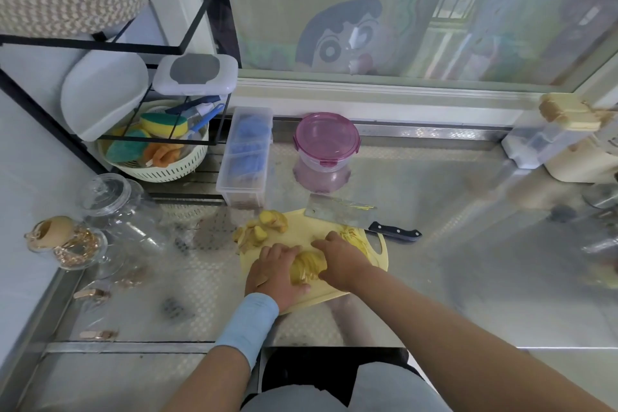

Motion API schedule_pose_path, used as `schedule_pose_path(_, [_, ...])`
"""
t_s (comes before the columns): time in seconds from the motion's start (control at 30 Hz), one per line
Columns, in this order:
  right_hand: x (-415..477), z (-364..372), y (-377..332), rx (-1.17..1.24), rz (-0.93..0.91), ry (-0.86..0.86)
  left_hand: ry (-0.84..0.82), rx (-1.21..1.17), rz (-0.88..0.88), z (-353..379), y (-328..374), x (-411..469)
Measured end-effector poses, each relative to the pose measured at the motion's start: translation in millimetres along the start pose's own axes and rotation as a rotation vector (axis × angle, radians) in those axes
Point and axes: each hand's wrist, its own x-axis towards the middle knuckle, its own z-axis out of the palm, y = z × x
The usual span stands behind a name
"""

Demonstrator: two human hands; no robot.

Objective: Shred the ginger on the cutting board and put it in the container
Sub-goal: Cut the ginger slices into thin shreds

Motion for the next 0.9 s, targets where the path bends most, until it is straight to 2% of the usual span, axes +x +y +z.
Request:
schedule_pose_path(0.2, [-0.2, 11.3, -3.3, 0.001, -0.019, -0.026, -0.013, -0.067, -0.053, 6.2, -4.0, 3.5])
schedule_pose_path(0.43, [3.7, 11.6, -2.6, 0.035, -0.046, -0.002, -0.013, -0.133, -0.035, 8.3, -11.4, -0.6])
schedule_pose_path(0.6, [-2.5, 12.1, -2.8, 0.047, -0.075, -0.040, -0.024, -0.125, -0.038, 7.7, -8.0, -8.7])
schedule_pose_path(0.77, [-4.0, 15.3, 0.4, 0.051, -0.087, -0.008, -0.015, -0.076, -0.021, 6.7, -9.2, -10.7])
schedule_pose_path(0.9, [-6.3, 3.1, 8.1, 0.074, -0.082, -0.044, 0.061, -0.031, -0.025, -1.4, -3.4, -16.2])
